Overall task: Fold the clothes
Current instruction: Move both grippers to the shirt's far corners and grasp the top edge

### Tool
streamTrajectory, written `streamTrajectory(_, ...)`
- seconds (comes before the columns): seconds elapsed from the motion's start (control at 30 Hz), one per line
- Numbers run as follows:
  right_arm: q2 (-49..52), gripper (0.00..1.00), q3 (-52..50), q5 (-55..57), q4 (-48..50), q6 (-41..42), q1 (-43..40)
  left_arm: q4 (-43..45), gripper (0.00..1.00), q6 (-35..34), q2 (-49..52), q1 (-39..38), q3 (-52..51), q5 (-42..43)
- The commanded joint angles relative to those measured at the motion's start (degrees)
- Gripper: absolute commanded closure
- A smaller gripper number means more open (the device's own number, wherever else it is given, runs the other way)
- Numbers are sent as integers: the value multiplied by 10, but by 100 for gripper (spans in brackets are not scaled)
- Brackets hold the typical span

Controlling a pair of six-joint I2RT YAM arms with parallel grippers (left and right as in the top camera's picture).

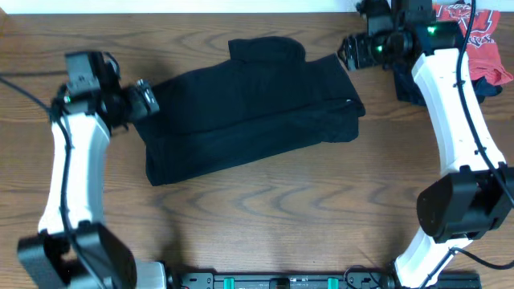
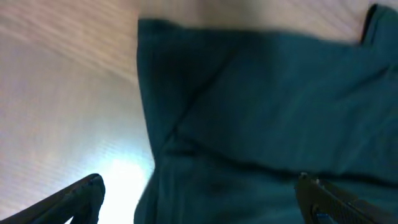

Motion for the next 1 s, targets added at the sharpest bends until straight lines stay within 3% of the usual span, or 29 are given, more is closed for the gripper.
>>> streamTrajectory(0.0, 0, 33, 23, -7, 5, -17, 24, -2, 1, 24, 91, 11, 72, 18)
streamTrajectory(0.23, 0, 36, 23, 2, 3, -30, 61, -4, 3, 44, 243, 23, 211, 3)
streamTrajectory(0.33, 2, 42, 23, 7, 7, -29, 72, -3, 8, 57, 272, 23, 235, -31)
streamTrajectory(0.57, 14, 46, 23, 10, 16, -29, 89, 21, 21, 74, 311, 23, 239, -75)
streamTrajectory(0.97, 30, 54, 23, 10, 5, -29, 92, 56, 20, 125, 359, 23, 239, -77)
